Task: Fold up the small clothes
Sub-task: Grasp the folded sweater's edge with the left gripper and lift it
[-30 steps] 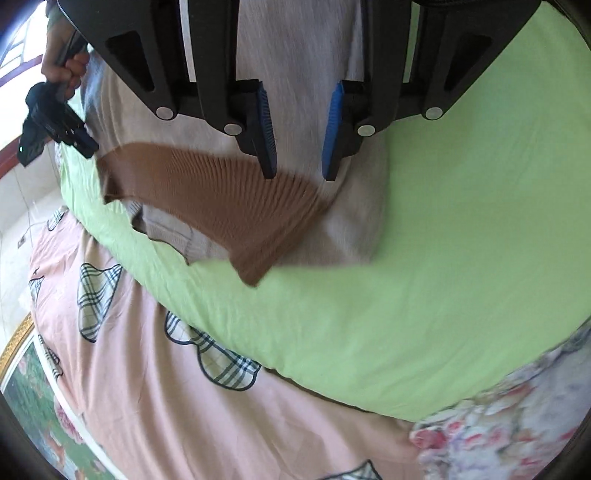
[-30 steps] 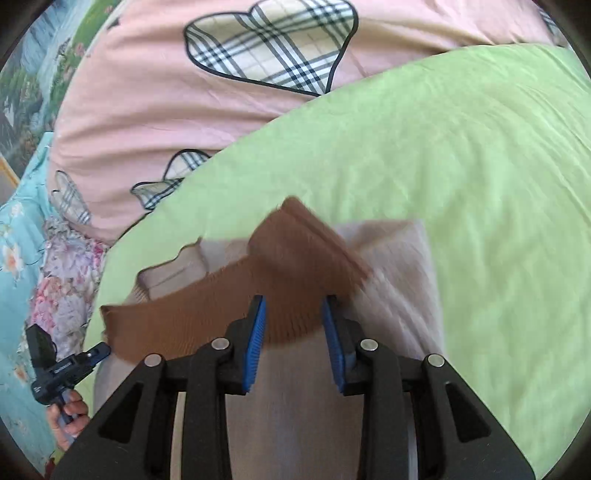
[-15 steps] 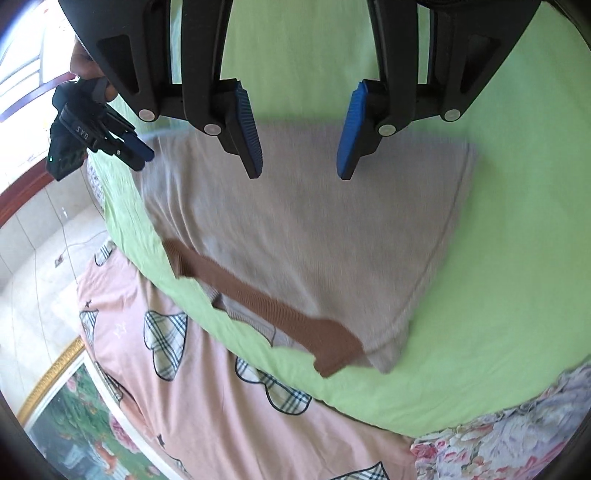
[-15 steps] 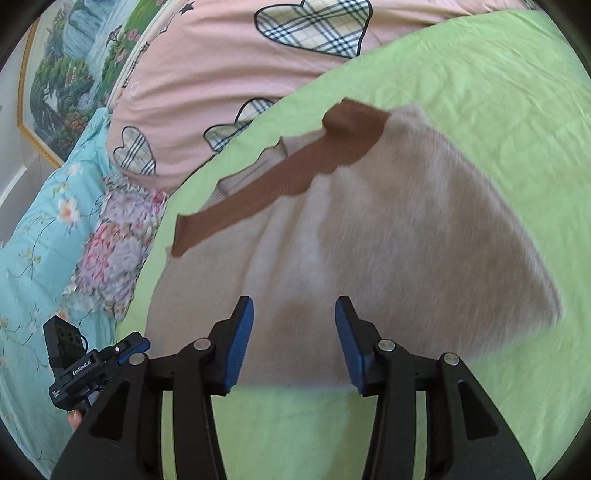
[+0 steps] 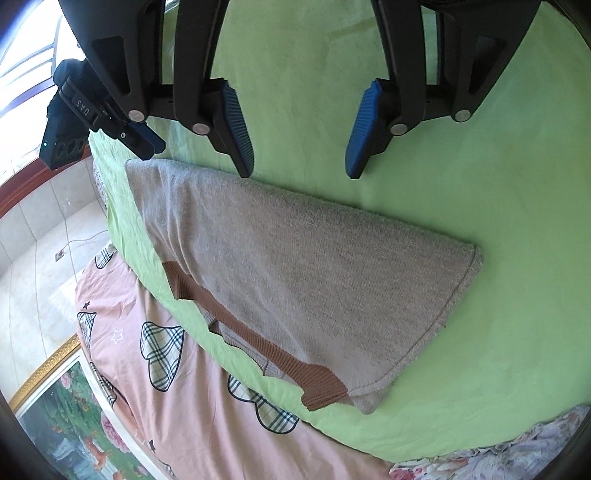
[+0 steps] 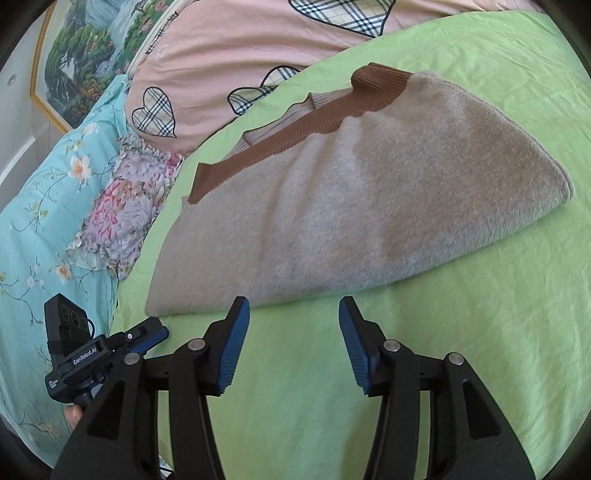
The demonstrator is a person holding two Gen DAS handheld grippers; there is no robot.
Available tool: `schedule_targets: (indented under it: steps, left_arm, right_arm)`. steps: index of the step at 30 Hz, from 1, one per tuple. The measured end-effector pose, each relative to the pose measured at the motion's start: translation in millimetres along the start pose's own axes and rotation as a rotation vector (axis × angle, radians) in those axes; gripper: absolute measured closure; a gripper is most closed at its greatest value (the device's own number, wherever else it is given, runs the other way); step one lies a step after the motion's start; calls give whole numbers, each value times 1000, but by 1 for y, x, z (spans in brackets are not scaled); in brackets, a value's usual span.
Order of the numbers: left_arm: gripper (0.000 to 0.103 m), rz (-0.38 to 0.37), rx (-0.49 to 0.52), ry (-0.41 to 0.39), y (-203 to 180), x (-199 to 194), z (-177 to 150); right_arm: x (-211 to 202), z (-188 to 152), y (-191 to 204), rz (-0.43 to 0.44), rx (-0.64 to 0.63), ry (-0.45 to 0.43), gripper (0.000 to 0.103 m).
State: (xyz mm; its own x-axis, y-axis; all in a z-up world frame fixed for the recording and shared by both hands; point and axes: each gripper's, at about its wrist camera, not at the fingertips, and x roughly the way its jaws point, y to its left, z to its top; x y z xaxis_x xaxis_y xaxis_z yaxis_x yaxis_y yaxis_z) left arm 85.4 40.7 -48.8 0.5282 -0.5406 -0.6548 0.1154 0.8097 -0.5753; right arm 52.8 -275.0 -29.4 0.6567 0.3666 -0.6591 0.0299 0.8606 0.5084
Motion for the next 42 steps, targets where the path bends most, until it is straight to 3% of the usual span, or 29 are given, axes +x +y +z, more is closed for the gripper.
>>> schedule_targets:
  steps: [6,13,16,18,21,24,29,34,38,42]
  left_arm:
    - [43,-6,-59,-11,12,7,6]
    - [44,-13,-191,-99,43,17,46]
    - [58,31,-203,-130,47,19,57]
    - [87,62,-157,-141,41,20,64]
    - [94,89,-85,-168,24,17,68]
    - [96,94,23,-203,-11,13,72]
    - [96,8,218,-199,-80,24,74]
    - [96,12,385,-95,-139,78,56]
    - [96,11,401,-16,-145,107,43]
    - [96,-14,378,-14,-140,107,44]
  right_arm:
    - [-4,-2,6,6,-18,-6,49]
    - [-11,1,6,17,-16,-21,49]
    - [-15,5,4,15,-9,-33,49]
    - [-16,9,2,7,-8,-41,49]
    - [-18,19,-5,-4,-9,-56,49]
    - [-21,33,-16,-12,4,-68,49]
    - [-21,70,-35,-27,10,-73,49]
    - [-7,113,-41,56,23,-23,48]
    - [22,140,-41,180,43,67,30]
    - [69,158,-29,261,25,178,28]
